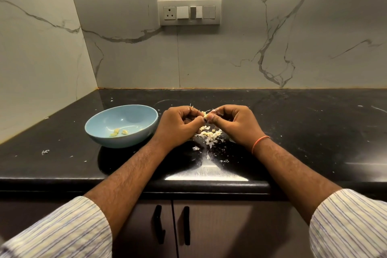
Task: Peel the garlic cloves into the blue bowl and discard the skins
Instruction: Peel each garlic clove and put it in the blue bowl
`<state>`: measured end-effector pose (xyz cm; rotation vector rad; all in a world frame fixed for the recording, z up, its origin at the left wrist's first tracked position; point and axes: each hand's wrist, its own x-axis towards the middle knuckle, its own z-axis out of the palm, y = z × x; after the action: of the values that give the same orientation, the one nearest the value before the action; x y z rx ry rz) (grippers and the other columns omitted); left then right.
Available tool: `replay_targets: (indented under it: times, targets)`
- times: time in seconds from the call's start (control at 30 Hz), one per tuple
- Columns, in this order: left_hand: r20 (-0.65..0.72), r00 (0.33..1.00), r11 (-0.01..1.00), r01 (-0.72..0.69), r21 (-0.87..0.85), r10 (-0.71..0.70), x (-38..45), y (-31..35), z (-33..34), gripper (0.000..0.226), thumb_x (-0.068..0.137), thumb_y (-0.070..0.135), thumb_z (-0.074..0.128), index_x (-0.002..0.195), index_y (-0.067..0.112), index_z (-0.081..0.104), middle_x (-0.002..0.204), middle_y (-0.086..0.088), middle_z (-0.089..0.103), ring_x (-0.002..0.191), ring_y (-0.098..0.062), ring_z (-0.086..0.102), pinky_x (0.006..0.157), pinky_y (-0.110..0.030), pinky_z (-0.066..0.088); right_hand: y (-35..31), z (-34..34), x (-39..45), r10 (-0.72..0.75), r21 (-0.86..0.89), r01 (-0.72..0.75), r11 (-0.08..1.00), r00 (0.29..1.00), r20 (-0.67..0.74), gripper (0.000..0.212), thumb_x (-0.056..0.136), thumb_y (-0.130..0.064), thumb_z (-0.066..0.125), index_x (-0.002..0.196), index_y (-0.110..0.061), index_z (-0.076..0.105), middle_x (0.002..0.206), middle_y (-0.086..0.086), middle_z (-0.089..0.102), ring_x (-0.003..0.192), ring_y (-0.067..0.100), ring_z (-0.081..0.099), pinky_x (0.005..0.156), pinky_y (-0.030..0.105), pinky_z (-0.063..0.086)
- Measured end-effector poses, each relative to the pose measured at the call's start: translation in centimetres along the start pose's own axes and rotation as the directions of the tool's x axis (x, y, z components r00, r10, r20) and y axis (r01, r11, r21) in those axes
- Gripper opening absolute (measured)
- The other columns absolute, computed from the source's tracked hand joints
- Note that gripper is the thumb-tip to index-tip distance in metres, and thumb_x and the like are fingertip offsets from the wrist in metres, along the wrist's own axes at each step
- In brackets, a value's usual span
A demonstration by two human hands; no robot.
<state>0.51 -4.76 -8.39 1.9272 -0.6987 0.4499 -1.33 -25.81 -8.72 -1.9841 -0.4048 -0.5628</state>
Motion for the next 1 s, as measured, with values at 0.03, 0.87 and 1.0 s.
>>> replay_targets:
  times: [0.03, 0.87, 1.0]
  targets:
    - [0.000, 1.000, 1.000, -0.002, -0.003, 0.002, -0.06, 0.07, -0.04, 0.010, 0.094, 0.019, 0.079, 0.101, 0.012, 0.080, 0.079, 0.001, 0.079, 0.069, -0.018, 0.078, 0.071, -0.044, 0.067, -0.01, -0.03, 0.01, 0.004, -0.002, -0.004, 1.000, 1.000, -0.012, 0.017, 0.090, -0.029, 0.083, 0.100, -0.015, 0.082, 0.089, -0.002, 0.081, 0.087, 0.017, 0.078, 0.086, 0.050, 0.063]
    - [0.002, 0.999, 0.997, 0.038, 0.065, -0.038, 0.16, 0.19, -0.16, 0.014, 0.086, 0.039, 0.078, 0.084, 0.025, 0.077, 0.073, 0.005, 0.075, 0.071, -0.019, 0.073, 0.073, -0.040, 0.066, -0.19, 0.09, -0.02, 0.000, 0.023, -0.002, 1.000, 0.997, 0.083, 0.013, 0.094, -0.026, 0.079, 0.101, -0.015, 0.081, 0.089, 0.001, 0.080, 0.088, 0.024, 0.078, 0.087, 0.053, 0.062]
    - [-0.007, 0.998, 0.998, 0.056, 0.037, -0.056, 0.26, -0.01, -0.15, 0.004, 0.089, 0.029, 0.077, 0.089, 0.025, 0.078, 0.075, 0.002, 0.077, 0.073, -0.028, 0.076, 0.074, -0.052, 0.065, -0.07, 0.04, 0.05, 0.012, 0.084, -0.017, 0.996, 0.999, 0.052, 0.016, 0.091, -0.022, 0.082, 0.104, -0.013, 0.081, 0.093, 0.003, 0.081, 0.091, 0.025, 0.078, 0.088, 0.053, 0.063]
